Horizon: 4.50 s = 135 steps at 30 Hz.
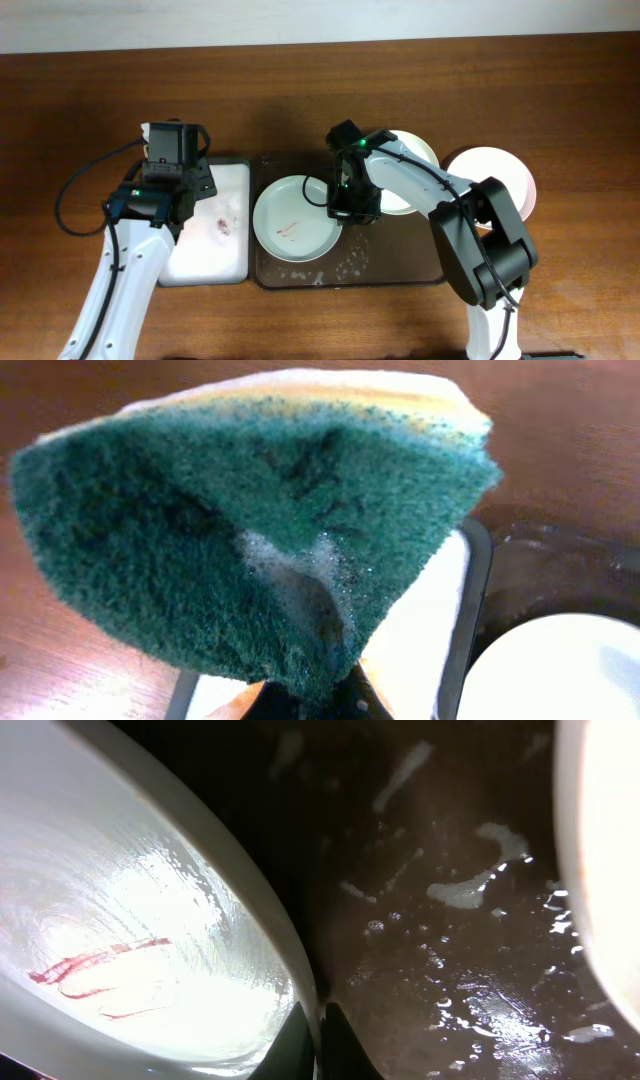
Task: Clean dirty plates on tray and stack at the side
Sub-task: 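Lift the sponge from the white tray with the left gripper, then scrub the held plate with the sponge in the left gripper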
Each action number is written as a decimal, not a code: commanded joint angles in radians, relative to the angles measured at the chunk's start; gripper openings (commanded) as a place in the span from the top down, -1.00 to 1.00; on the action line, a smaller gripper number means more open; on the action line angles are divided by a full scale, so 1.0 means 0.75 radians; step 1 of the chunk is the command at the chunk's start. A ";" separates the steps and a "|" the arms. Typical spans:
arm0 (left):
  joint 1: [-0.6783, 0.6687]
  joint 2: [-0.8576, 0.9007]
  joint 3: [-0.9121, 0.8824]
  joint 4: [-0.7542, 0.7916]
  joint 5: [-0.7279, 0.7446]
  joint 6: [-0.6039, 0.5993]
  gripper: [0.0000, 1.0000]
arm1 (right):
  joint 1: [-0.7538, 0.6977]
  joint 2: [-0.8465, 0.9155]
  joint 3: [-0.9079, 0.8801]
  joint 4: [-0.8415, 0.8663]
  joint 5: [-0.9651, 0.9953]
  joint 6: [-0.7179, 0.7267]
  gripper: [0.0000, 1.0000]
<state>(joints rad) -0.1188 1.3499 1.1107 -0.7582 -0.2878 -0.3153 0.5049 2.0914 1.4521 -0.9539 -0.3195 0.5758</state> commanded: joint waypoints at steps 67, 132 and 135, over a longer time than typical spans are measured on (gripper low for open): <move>-0.377 0.661 -0.110 -0.063 0.482 -0.851 1.00 | 0.008 -0.023 -0.001 -0.031 0.053 0.005 0.92; -0.376 0.532 -0.238 0.434 0.527 -0.594 1.00 | -0.054 -0.022 -0.016 0.090 -0.102 0.221 0.92; -0.375 0.342 -0.238 0.373 0.533 -0.363 1.00 | -0.054 -0.022 -0.016 0.054 -0.021 0.215 0.92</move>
<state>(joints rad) -0.4110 1.7382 0.9539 -0.4438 0.1501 -0.7700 0.4599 2.0861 1.4490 -0.8963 -0.4240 0.7296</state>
